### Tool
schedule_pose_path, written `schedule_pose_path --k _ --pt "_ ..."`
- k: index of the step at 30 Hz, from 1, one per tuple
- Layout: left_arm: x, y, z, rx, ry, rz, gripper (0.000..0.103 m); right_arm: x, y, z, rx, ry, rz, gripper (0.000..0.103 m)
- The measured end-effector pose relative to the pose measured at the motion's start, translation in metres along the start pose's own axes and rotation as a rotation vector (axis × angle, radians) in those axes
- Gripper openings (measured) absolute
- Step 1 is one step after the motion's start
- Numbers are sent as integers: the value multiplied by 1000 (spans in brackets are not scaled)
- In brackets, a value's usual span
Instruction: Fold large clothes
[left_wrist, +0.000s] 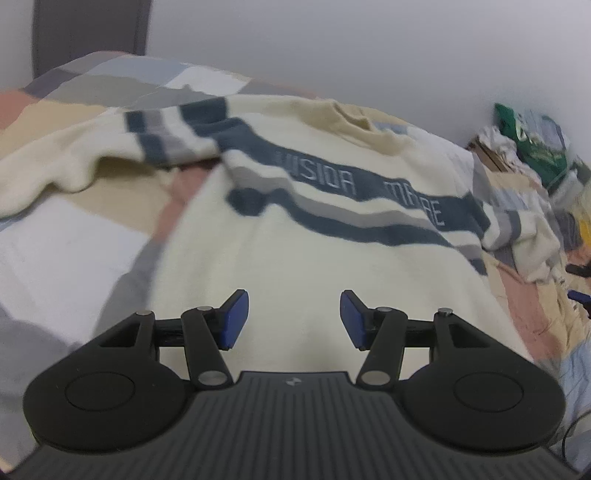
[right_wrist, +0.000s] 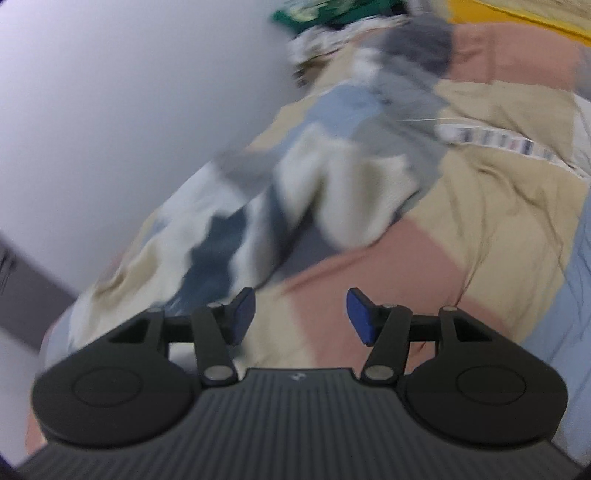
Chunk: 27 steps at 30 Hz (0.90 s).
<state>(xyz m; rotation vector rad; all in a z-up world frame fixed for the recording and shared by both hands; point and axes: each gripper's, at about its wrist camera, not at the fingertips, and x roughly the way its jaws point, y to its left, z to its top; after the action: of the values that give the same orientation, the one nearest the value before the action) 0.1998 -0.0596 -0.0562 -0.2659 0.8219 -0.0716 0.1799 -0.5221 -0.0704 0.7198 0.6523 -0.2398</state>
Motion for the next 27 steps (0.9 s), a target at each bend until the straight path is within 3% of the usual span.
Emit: schedule_pose_path --k 4,9,18,22,27 --pt "22 -13 -2 43 10 3 61 51 -43 12 155 -20 -38 57" --pt "46 -16 -4 62 14 26 61 99 -73 26 223 -81 -100 55" --pt "71 -14 6 12 -4 64 61 158 -91 55 221 -197 -25 54" --pt "80 -15 7 11 -1 66 61 170 -94 69 200 -225 -54 24" --pt "85 -14 4 -15 14 57 61 159 -90 85 143 -296 -84 17"
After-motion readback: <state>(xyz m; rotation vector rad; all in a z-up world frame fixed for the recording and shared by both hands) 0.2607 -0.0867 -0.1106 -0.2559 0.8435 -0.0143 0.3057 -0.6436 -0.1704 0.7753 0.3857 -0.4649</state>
